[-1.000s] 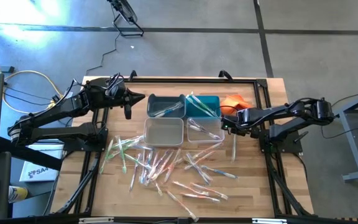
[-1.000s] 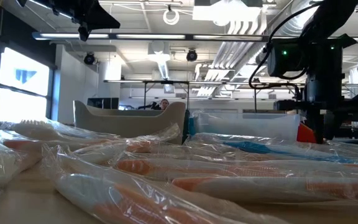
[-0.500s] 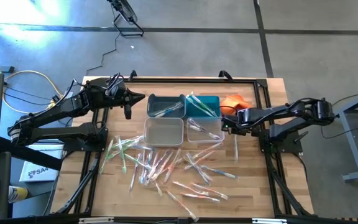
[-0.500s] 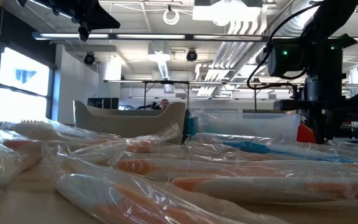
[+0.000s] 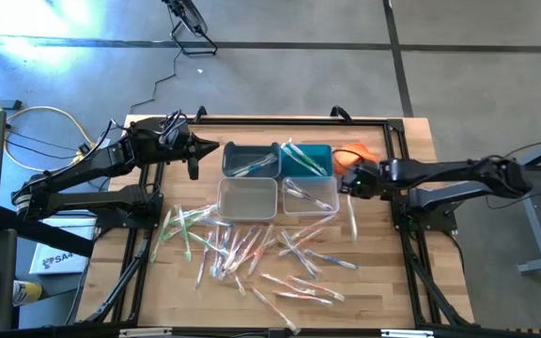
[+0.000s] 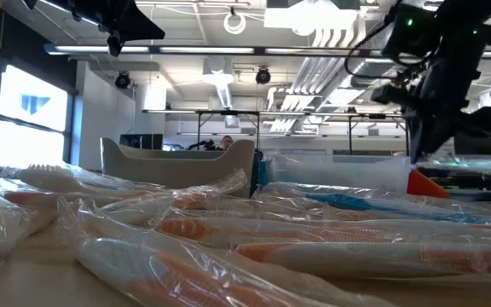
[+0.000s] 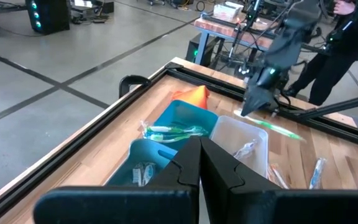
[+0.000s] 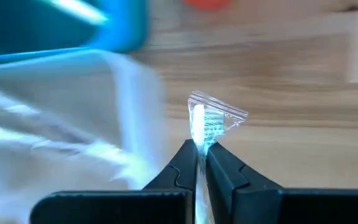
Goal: Pick & Place Toothbrushes
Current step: Put the green toothbrush into the blue bin
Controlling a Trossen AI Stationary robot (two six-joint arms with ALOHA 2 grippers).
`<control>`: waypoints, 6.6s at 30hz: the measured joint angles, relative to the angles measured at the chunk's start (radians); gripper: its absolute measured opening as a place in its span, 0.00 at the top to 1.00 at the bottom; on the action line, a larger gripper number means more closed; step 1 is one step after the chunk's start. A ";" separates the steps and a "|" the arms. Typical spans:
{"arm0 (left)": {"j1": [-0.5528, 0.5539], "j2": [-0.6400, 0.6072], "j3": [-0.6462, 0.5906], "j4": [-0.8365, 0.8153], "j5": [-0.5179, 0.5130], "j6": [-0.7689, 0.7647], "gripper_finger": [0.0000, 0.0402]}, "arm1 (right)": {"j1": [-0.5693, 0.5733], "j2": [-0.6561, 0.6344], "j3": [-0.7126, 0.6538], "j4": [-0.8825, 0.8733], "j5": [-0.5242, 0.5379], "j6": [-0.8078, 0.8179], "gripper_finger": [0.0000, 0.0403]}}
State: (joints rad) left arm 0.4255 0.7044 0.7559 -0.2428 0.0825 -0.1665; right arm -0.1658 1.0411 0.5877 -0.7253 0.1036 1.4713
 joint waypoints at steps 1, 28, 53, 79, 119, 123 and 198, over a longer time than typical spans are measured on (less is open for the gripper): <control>0.000 0.000 0.000 0.000 0.000 0.000 1.00 | 0.000 -0.027 0.000 0.014 -0.001 -0.011 0.98; 0.000 0.000 0.000 0.000 0.005 -0.025 1.00 | 0.000 -0.200 0.000 0.820 0.505 -0.444 0.98; 0.000 0.000 0.000 0.000 0.002 -0.025 1.00 | -0.001 0.222 0.001 1.251 0.859 -0.530 0.98; 0.000 0.000 0.000 0.000 0.001 -0.025 1.00 | -0.001 0.406 0.002 1.310 0.911 -0.531 0.98; 0.000 0.000 0.000 0.000 0.004 -0.025 1.00 | -0.001 0.395 0.001 1.331 0.648 -0.810 0.59; 0.000 0.000 0.000 -0.001 0.003 -0.025 1.00 | -0.001 0.395 0.001 1.349 0.597 -0.876 0.59; 0.000 0.000 0.000 -0.045 -0.024 -0.026 1.00 | -0.498 0.586 0.625 0.247 0.022 -1.110 0.99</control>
State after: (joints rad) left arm 0.4255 0.7048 0.7559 -0.2876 0.0589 -0.1925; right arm -0.6635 1.6268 1.2129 -0.4786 0.1253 0.3614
